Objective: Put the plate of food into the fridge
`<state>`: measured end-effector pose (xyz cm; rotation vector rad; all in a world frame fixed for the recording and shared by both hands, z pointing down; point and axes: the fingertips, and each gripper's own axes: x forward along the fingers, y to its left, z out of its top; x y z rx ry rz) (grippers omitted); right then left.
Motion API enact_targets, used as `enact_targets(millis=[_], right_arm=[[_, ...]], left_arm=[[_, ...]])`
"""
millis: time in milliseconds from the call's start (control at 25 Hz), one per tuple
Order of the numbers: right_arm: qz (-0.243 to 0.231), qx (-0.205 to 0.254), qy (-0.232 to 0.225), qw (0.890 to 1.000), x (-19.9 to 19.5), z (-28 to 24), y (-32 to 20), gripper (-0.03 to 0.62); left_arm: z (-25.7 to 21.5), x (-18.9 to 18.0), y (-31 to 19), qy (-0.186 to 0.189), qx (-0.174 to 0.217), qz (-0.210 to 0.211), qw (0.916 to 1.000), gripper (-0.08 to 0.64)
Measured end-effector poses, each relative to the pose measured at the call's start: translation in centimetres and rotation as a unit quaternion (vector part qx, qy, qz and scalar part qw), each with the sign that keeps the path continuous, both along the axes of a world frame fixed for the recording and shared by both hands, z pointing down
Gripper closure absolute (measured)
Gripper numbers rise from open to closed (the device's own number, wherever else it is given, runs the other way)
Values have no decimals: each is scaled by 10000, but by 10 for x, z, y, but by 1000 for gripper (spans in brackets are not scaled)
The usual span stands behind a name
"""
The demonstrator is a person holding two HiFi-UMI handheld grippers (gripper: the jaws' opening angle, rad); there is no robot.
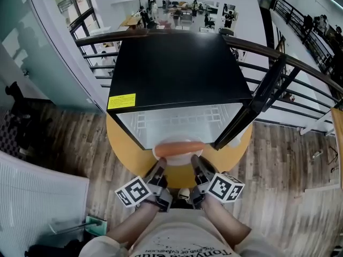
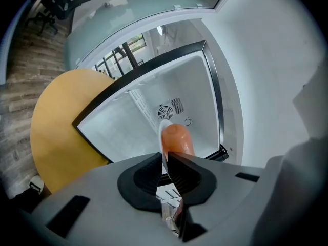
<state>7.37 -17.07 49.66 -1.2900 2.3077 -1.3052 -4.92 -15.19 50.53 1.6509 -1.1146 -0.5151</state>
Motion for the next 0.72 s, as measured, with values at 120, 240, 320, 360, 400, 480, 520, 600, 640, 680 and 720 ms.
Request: enact_targets(millis=[120,240,320,360,400,480,520,600,640,680,720], right_arm=[[83,45,-17,10000,0,-8,-13,523],[157,126,6,9998,-1,-17,-30,525],[193,198,51,9996,-2,-22,-42,525],[213,231,73,9995,-2,-24,-49,525],[234,262,91,9993,-3,-25,-55,525],[275,297,111,9991,-3,-26,-66,525],[297,301,110,9990,-3,-27,-71,525],[337,293,97,9990,-4,-27,-81,525],[352,281,92,9989,-4,-27,-85,525],[363,266,89,9989,-4,-26,-90,525],[371,253,91,9990,-4,-25,-94,525]], left_arm=[[-9,-1,-16,-12,37,68,10000,514],[-16,-2,-33,34,56,95,9999,514],[-19,-4,-45,66,65,90,9999,514],[-20,-5,-52,72,73,84,9999,514],[-21,-5,-58,69,86,78,9999,514],[-22,-6,-70,48,112,69,9999,514],[-23,-7,-75,42,121,66,9999,514],[-24,-7,-85,51,120,54,9999,514],[-24,-7,-89,60,112,44,9999,514],[-24,-8,-94,70,99,33,9999,514],[-23,-8,-98,82,84,20,9999,514]])
